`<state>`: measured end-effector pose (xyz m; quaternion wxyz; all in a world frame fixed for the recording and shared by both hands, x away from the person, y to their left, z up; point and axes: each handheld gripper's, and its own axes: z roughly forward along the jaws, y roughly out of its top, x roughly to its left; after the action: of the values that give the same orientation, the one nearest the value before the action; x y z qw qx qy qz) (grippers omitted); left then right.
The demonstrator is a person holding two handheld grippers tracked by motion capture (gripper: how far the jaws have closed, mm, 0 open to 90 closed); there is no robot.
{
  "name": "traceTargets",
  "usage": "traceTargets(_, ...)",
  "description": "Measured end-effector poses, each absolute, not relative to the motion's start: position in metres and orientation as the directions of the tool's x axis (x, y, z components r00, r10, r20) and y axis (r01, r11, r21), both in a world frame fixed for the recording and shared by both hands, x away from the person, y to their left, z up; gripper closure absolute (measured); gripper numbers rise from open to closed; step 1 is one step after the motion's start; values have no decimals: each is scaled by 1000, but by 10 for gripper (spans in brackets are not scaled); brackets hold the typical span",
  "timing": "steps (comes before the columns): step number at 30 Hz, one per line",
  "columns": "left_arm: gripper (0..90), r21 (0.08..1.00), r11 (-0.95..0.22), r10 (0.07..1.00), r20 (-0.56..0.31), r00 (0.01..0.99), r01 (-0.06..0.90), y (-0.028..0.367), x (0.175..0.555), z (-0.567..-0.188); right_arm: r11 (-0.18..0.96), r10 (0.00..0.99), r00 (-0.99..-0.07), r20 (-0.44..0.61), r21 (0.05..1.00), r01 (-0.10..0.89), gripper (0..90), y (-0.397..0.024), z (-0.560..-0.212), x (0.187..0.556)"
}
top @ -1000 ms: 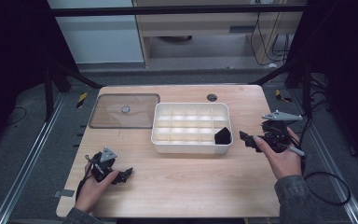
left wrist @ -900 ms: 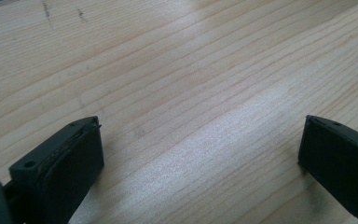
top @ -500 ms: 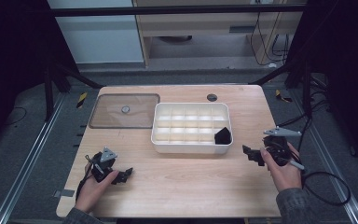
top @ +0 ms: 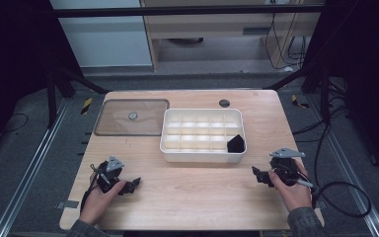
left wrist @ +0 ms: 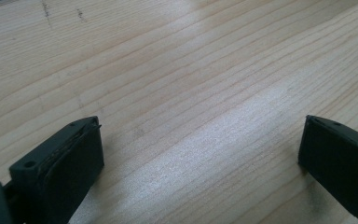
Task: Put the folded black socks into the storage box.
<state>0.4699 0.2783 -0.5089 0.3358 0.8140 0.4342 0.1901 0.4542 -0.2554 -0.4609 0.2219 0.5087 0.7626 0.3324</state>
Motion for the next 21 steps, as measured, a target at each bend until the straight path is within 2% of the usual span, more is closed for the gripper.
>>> traceTargets(21,0,711,-399,834,19,551,579,278,470,-509,213,932,-359,59,712,669,129,-259,-497,453)
